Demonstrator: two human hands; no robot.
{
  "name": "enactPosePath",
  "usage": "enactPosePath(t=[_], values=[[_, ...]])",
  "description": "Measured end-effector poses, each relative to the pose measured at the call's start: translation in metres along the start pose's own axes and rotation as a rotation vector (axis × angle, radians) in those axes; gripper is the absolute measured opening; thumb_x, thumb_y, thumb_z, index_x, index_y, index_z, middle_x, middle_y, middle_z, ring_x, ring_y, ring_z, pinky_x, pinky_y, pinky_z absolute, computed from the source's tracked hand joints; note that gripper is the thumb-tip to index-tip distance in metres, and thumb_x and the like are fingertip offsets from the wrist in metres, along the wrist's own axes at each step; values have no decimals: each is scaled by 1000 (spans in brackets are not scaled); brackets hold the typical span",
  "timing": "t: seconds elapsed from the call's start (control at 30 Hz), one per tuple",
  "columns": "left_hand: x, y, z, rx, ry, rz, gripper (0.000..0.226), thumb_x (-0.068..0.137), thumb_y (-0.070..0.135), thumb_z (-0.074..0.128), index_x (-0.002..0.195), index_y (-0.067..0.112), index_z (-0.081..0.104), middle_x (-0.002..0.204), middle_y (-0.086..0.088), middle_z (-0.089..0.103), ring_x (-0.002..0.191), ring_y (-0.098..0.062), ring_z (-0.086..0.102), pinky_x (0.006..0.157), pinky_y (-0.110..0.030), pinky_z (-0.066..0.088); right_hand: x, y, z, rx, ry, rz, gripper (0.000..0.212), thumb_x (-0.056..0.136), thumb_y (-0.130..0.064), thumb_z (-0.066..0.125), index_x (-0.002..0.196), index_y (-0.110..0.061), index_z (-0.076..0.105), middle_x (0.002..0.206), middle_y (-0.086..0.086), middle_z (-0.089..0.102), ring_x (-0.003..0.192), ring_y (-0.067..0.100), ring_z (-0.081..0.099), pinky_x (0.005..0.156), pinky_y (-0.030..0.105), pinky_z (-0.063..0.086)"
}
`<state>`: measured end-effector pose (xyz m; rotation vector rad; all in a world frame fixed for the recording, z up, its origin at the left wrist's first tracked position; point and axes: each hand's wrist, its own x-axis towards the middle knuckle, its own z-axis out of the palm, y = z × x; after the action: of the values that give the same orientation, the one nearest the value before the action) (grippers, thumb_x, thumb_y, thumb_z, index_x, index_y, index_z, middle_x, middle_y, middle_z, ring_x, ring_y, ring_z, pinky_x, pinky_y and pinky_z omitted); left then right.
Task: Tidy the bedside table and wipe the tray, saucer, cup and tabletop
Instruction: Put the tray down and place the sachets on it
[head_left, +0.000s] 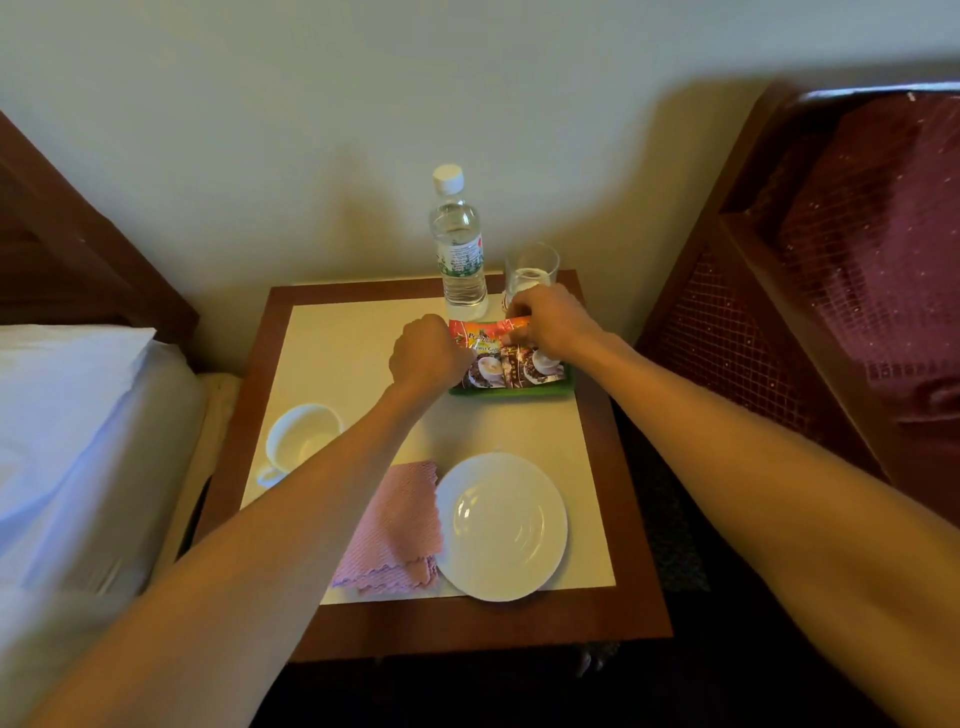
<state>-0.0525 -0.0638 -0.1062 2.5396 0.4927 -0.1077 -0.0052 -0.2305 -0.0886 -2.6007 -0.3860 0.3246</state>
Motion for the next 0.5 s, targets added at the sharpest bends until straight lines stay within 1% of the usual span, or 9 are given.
enactPosePath(t=[0.1, 0.23, 0.3, 0.37, 0.43, 0.5], values=[[2, -2, 2, 99, 23, 28, 46, 78, 44, 77, 108, 11, 64, 108, -8, 66, 97, -29, 64, 68, -35, 48, -3, 2, 7, -59, 56, -46, 51, 81, -30, 80, 127, -12, 64, 122, 11, 67, 110, 28, 62, 93, 38, 50], [-3, -1, 4, 188, 41, 161, 62, 81, 40, 77, 130, 13, 50, 124, -11, 54, 110, -34, 57, 82, -43, 51, -11, 10, 10, -185, 147, -73, 49, 85, -28, 76, 130, -19, 59, 131, 10, 62, 117, 30, 58, 97, 45, 49], [-7, -2, 6, 256, 96, 301, 60, 84, 33, 75, 135, 15, 50, 130, -12, 49, 115, -34, 53, 84, -45, 51, -18, 15, 9, -214, 157, -98, 45, 86, -28, 74, 129, -20, 61, 132, 9, 60, 119, 28, 54, 98, 45, 47], [-11, -1, 8, 341, 132, 457, 49, 88, 28, 70, 134, 16, 56, 134, -10, 48, 117, -33, 48, 85, -46, 49, -25, 20, 8, -209, 151, -125, 44, 89, -30, 71, 131, -20, 62, 134, 8, 58, 121, 26, 51, 100, 45, 45], [-13, 0, 10, 409, 103, 527, 40, 94, 28, 61, 132, 18, 59, 135, -7, 51, 117, -32, 47, 86, -47, 47, -32, 26, 7, -226, 88, -155, 50, 89, -37, 69, 137, -23, 58, 138, 5, 55, 126, 26, 46, 103, 44, 42], [-14, 0, 13, 447, 28, 531, 36, 97, 30, 54, 131, 20, 61, 134, -6, 54, 119, -32, 46, 87, -46, 43, -36, 30, 7, -311, 11, -169, 55, 90, -44, 67, 140, -26, 55, 142, 4, 51, 130, 25, 42, 104, 43, 37]])
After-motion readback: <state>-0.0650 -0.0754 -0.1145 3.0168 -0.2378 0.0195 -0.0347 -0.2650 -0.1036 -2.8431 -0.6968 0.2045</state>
